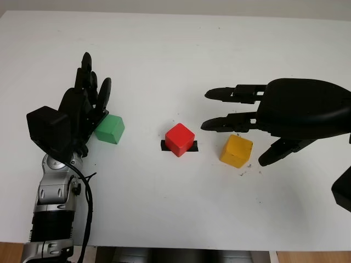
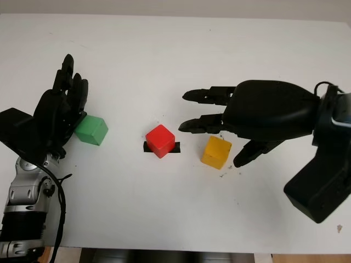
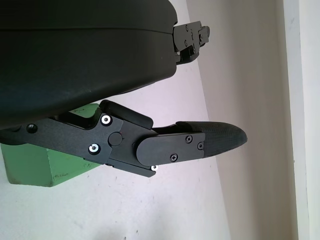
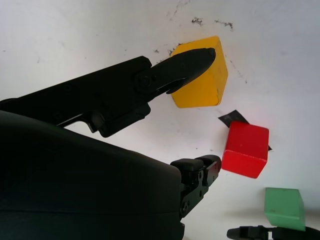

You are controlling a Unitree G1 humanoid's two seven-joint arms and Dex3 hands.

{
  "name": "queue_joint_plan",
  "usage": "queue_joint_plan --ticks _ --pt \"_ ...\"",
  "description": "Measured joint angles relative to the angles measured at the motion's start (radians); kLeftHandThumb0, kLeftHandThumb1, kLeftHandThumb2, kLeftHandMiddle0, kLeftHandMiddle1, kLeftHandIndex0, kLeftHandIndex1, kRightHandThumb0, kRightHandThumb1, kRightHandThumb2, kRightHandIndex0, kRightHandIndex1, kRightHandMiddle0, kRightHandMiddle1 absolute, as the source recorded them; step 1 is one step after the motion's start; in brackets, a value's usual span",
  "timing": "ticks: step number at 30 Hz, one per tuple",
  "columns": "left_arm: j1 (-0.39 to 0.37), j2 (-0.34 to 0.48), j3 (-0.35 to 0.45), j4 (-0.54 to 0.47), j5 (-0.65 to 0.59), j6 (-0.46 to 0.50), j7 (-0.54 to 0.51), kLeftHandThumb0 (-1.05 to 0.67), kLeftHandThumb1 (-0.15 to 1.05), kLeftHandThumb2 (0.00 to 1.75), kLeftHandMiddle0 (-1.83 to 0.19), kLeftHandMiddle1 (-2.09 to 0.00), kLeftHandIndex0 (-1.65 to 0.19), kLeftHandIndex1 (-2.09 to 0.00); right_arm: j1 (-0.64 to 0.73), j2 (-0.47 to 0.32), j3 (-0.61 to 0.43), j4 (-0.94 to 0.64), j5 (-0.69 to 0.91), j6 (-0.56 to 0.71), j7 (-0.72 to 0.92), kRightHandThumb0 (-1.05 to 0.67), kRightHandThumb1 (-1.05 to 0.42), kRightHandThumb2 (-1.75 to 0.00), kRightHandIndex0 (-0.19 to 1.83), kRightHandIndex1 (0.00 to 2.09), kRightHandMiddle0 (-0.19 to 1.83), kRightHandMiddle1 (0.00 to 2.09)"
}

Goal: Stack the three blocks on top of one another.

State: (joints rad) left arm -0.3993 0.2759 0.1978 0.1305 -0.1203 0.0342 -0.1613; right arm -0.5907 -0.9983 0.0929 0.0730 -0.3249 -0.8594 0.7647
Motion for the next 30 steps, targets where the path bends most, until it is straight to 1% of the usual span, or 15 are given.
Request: queue_joint_plan --ticks 4,12,17,25,30 --pt "0.000 0.000 0.003 0.000 -0.003 0.001 -0.004 -0.71 1.05 0.51 0.19 -0.04 0.19 -0.05 0.000 0.004 0.021 0.024 -0.030 -0.032 -0.030 -0.57 -0.93 -0.05 0.01 0.06 0.37 0.12" --pt "0.000 0.003 0.012 0.000 -0.006 0.010 -0.011 -0.70 1.05 0.50 0.19 -0.04 0.19 -0.05 -0.003 0.004 0.049 0.029 -0.066 -0.040 -0.045 -0.60 -0.91 -0.05 0.05 0.07 0.42 0.14" --pt "0.000 0.020 0.013 0.000 -0.007 0.015 -0.019 -0.71 1.05 0.51 0.19 -0.04 0.19 -0.05 -0.003 0.004 0.060 0.042 -0.070 -0.040 -0.047 -0.59 -0.90 -0.05 0.05 0.07 0.44 0.14" --pt "0.000 0.021 0.013 0.000 -0.007 0.015 -0.020 -0.70 1.05 0.51 0.19 -0.04 0.19 -0.05 -0.012 0.004 0.073 0.085 -0.120 -0.044 -0.068 -0.58 -0.90 -0.05 0.08 0.07 0.48 0.15" --pt "0.000 0.021 0.013 0.000 -0.007 0.015 -0.020 -0.70 1.05 0.51 0.19 -0.04 0.19 -0.05 -0.033 0.013 0.085 0.141 -0.185 -0.079 -0.138 -0.53 -0.91 -0.06 0.12 0.08 0.55 0.19"
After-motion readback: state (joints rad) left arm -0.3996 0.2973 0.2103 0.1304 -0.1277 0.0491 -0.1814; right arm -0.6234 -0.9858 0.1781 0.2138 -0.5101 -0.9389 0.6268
